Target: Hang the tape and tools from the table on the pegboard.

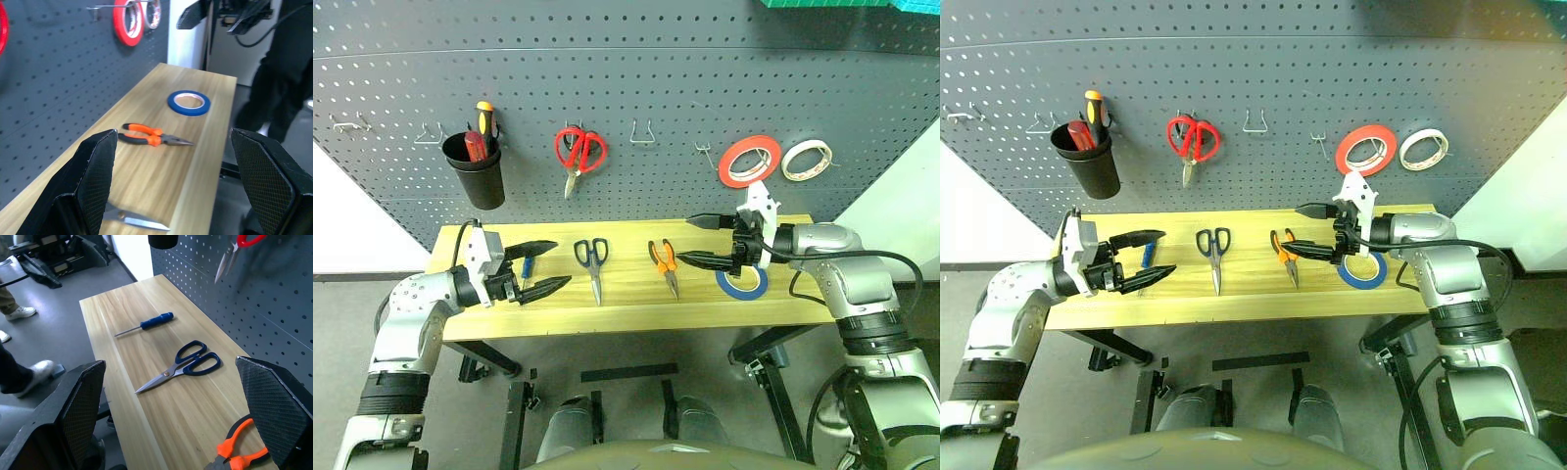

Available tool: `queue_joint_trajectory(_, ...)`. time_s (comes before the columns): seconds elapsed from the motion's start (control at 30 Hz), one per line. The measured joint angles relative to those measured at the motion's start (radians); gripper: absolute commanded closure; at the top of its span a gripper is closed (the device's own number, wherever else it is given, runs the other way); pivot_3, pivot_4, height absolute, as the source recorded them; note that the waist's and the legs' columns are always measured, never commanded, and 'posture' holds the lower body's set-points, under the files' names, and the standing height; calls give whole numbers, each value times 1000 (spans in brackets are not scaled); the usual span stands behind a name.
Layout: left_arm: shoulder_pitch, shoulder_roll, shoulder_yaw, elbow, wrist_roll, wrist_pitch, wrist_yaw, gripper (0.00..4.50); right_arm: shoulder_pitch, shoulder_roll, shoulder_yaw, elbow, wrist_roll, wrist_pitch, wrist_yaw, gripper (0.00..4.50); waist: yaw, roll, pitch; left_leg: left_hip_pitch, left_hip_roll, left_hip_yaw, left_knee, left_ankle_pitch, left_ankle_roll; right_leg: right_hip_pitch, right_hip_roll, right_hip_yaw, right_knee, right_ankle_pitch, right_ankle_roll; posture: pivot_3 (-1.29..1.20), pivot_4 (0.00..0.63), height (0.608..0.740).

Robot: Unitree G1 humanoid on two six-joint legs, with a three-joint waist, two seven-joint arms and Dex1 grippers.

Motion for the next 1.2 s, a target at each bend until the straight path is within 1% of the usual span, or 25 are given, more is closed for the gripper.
queue_joint_trajectory(0.03, 3, 3, 0, -15, -2, 9, 4, 644, -5, 6, 2, 5, 0, 0, -1, 0, 0, 0, 0, 0, 0, 0, 0, 0, 0, 0, 0, 0, 0, 0, 0, 79, 147, 732)
queue_joint_trajectory(0.1, 14, 20, 1, -52, -15, 35, 6, 644, -13, 13, 8, 13, -1, -5, -2, 0, -1, 1, 0, 0, 0, 0, 0, 0, 0, 0, 0, 0, 0, 0, 0, 69, 127, 732)
queue_joint_trajectory(0.3, 23, 52, 2, -100, -35, 93, 6, 644, -19, 22, 8, 25, -2, -5, -10, 0, 1, 1, 0, 0, 0, 1, 0, 0, 0, 0, 0, 0, 0, 0, 0, 59, 109, 732)
queue_joint_trajectory(0.4, 19, 52, 2, -103, -41, 106, 8, 644, -16, 6, 9, 31, -9, -3, -12, 0, 0, 1, 0, 0, 0, 2, 0, 0, 0, 0, 0, 0, -1, 0, 0, 42, 99, 732)
queue_joint_trajectory(0.5, 8, 49, -4, -103, -40, 112, 15, 644, 1, -20, 9, 36, -26, -2, -16, 0, 0, 1, 0, -1, 0, 2, 0, 0, 0, 0, 0, 0, -1, 0, 0, 33, 107, 732)
queue_joint_trajectory(0.6, -23, 36, -26, -106, -38, 117, 24, 644, 14, -47, 9, 53, -42, -2, -17, 0, -1, 1, 0, -1, 0, 2, 0, 0, 0, 0, 0, 0, -1, 0, 0, 23, 123, 732)
queue_joint_trajectory(0.7, -44, 33, -51, -106, -30, 118, 25, 644, 33, -82, 11, 64, -73, -3, -26, 0, -3, 1, 1, -1, 0, 2, -1, 0, 0, 0, 0, 0, -1, 0, 0, 15, 160, 732)
queue_joint_trajectory(0.83, -75, 17, -71, -92, -17, 122, 34, 644, 64, -108, 20, 98, -126, 1, -67, 0, -3, 4, 10, 0, 0, 2, -1, 0, 0, 1, 0, 0, -1, 0, 0, 9, 192, 732)
queue_joint_trajectory(1.0, -129, 6, -113, -37, 34, 108, 33, 644, 66, -118, 39, 97, -174, 66, -119, 0, -8, 8, 40, 2, 0, 0, -1, 0, 1, 1, 0, 1, -1, 0, 0, 1, 233, 732)
queue_joint_trajectory(1.1, -165, -11, -140, -4, 62, 106, 40, 644, 65, -128, 56, 120, -209, 83, -136, 0, -7, 8, 59, 1, 0, 0, -1, -1, 1, 0, 0, 1, -1, 0, 0, -2, 248, 732)
queue_joint_trajectory(1.2, -206, -28, -177, 48, 106, 106, 52, 644, 55, -132, 80, 150, -244, 111, -153, 0, -7, 9, 77, 0, 0, 0, 0, -1, 2, -1, -1, 1, -1, 0, 0, -20, 277, 732)
